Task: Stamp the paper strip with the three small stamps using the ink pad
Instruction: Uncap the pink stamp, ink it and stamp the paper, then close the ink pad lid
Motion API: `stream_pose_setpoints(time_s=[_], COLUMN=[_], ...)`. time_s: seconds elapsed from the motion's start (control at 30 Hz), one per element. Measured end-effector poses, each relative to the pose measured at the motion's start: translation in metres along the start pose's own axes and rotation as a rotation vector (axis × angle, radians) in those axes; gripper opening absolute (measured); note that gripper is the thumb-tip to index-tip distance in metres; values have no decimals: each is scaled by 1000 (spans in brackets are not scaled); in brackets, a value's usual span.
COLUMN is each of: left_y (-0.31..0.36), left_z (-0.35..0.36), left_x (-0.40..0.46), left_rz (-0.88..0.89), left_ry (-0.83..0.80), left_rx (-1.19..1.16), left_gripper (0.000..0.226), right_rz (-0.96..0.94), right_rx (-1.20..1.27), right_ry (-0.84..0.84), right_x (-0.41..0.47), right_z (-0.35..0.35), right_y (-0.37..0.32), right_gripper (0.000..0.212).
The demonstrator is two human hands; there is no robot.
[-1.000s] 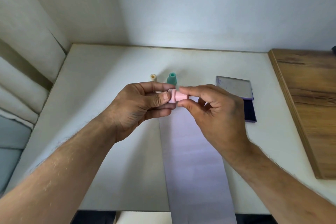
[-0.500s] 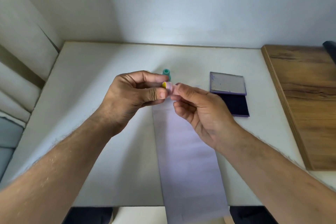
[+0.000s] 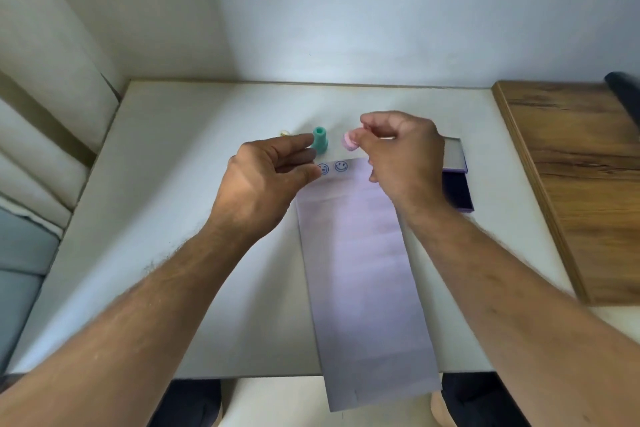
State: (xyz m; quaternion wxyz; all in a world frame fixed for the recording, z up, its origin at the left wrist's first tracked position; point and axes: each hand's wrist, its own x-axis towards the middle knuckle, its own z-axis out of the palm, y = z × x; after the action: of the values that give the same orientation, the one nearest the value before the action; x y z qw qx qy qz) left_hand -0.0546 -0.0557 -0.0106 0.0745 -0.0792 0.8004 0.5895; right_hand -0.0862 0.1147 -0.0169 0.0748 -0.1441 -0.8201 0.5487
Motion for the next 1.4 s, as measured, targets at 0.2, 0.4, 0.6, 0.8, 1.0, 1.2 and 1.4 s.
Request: stream_pose_setpoints(time_s=[0.2, 0.4, 0.6, 0.8, 1.0, 1.2, 1.4], left_y=[-1, -4, -1, 8, 23, 30, 56], left_z=[3, 6, 9, 21, 31, 42, 70], left_x=[0, -2, -5, -22, -44, -55, -24], left_rz=[13, 29, 29, 63, 102, 140, 235], left_ry=[19, -14, -17, -55, -74, -77, -63], left_rx=[107, 174, 189, 214, 270, 356, 434], left_gripper=[42, 46, 45, 42, 40, 35, 26], right_rz=[-256, -187, -131, -140, -109, -102, -103], right_rx=[-393, -432, -326, -389, -404, -465, -714], right_ry=[12, 7, 20, 50, 16, 7, -43], right_x=[17, 23, 8, -17, -47, -57, -44], right_z=[26, 31, 16, -33, -76, -86, -91], right_y=[8, 11, 8, -1, 2, 20, 50], right_gripper=[24, 15, 42, 34, 32, 39, 70])
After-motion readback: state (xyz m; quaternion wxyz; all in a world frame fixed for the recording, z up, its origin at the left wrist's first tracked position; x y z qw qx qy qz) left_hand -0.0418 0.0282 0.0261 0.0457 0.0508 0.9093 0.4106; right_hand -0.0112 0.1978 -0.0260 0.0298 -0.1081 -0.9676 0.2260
